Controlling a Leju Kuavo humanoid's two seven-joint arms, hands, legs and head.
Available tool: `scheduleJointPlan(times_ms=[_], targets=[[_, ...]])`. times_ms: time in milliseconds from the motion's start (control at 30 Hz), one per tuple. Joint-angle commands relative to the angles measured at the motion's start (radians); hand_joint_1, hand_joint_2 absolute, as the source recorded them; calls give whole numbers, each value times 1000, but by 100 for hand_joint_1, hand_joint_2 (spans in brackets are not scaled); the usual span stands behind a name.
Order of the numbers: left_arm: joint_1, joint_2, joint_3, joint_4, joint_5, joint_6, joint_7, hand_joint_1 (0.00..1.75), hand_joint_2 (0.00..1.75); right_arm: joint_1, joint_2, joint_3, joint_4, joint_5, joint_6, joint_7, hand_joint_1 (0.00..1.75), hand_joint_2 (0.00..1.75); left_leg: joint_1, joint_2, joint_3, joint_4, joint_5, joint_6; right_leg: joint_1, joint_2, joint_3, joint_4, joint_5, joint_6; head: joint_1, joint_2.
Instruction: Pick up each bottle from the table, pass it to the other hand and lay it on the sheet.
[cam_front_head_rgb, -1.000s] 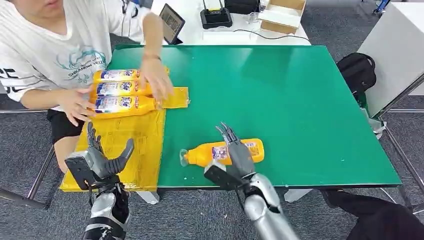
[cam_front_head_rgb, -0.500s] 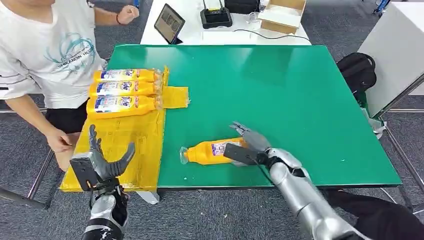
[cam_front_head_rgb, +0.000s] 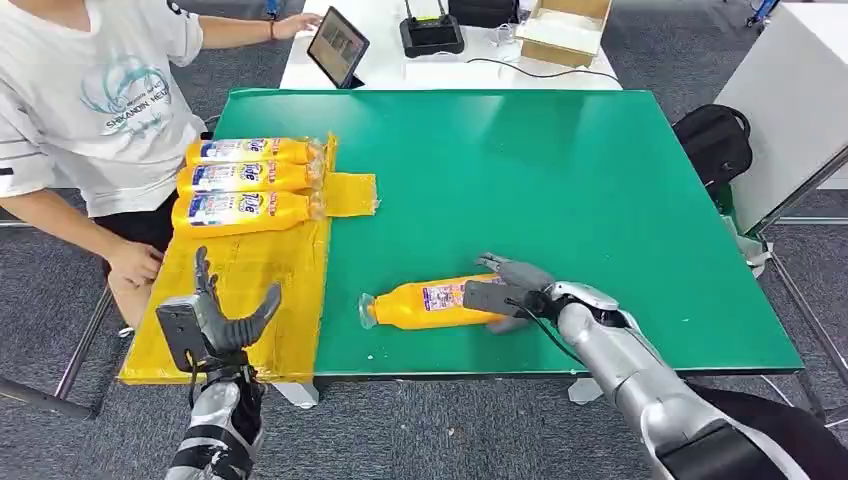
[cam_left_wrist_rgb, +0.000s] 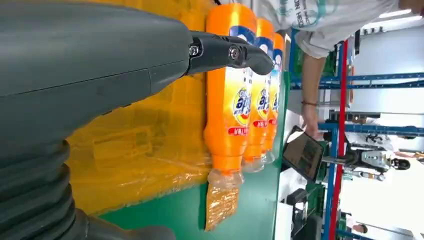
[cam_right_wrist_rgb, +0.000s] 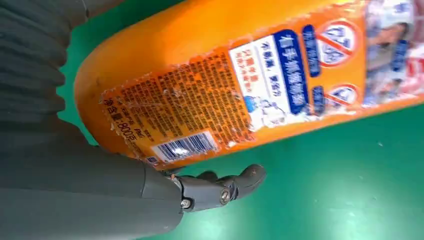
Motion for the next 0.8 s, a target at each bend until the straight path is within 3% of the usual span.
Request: scheduleJointPlan(times_ms=[33, 67, 100, 133, 167, 200, 233, 333, 700, 733, 800], targets=[[-67, 15, -24, 126, 18, 0, 4, 0, 175, -59, 70, 129, 183, -14, -78, -10, 0, 175, 0, 2, 3, -1, -1, 1, 1, 1, 3, -1, 0, -2, 0, 0], [-67, 15, -25, 128, 19, -1, 4, 0, 175, -54, 78, 130, 184, -18, -97, -15, 0, 175, 0, 3, 5, -1, -1, 1, 1, 1, 4, -1, 0, -3, 0, 0], [-66, 15, -25, 131, 21, -2, 4, 0, 175, -45, 84, 126, 176, -22, -116, -26, 5, 175, 0, 2, 3, -1, -1, 0, 1, 2, 2, -1, 0, -2, 0, 0], [-65, 15, -26, 132, 19, -2, 4, 0, 175, -39, 88, 125, 175, -23, -122, -28, 21, 175, 0, 2, 5, -1, -1, 1, 1, 1, 4, -1, -1, -3, 0, 0], [-64, 16, -25, 132, 19, -1, 4, 0, 175, -38, 91, 126, 174, -23, -123, -29, 21, 175, 0, 2, 5, -1, -1, 0, 1, 1, 4, -1, -1, -3, 0, 0], [-63, 16, -27, 132, 18, -1, 4, 0, 175, -35, 90, 126, 171, -22, -130, -31, 59, 175, 1, 2, 4, -1, -1, 0, 1, 1, 3, -1, 0, -2, 0, 0], [-62, 15, -27, 133, 19, -2, 4, 0, 175, -30, 89, 126, 167, -22, -138, -36, 133, 175, 1, 2, 6, -1, -1, 1, 1, 1, 5, -1, -1, -3, 0, 0], [-65, 14, -25, 143, 23, -7, 4, 0, 175, -17, 85, 122, 155, -24, -148, -45, 148, 175, 0, 1, 5, -1, -1, 1, 1, 0, 4, -1, -1, -2, 0, 0], [-75, 12, -31, 165, 33, -25, 4, 0, 175, 12, 76, 94, 133, -53, -160, -74, 161, 175, 1, 0, 6, -2, -1, 1, 1, -1, 5, -2, -1, -3, 0, 0], [-71, 13, -29, 160, 35, -24, 4, 0, 175, 27, 78, 69, 110, -70, -187, -83, 171, 175, 1, 0, 5, -1, -1, 1, 1, -1, 4, -1, -1, -3, 0, 0], [-60, 12, -24, 146, 37, -24, 5, 0, 175, 61, 87, 22, 57, -85, -260, -93, 175, 175, 1, 0, 5, -1, -1, 1, 1, -1, 4, -1, -1, -3, 0, 0]])
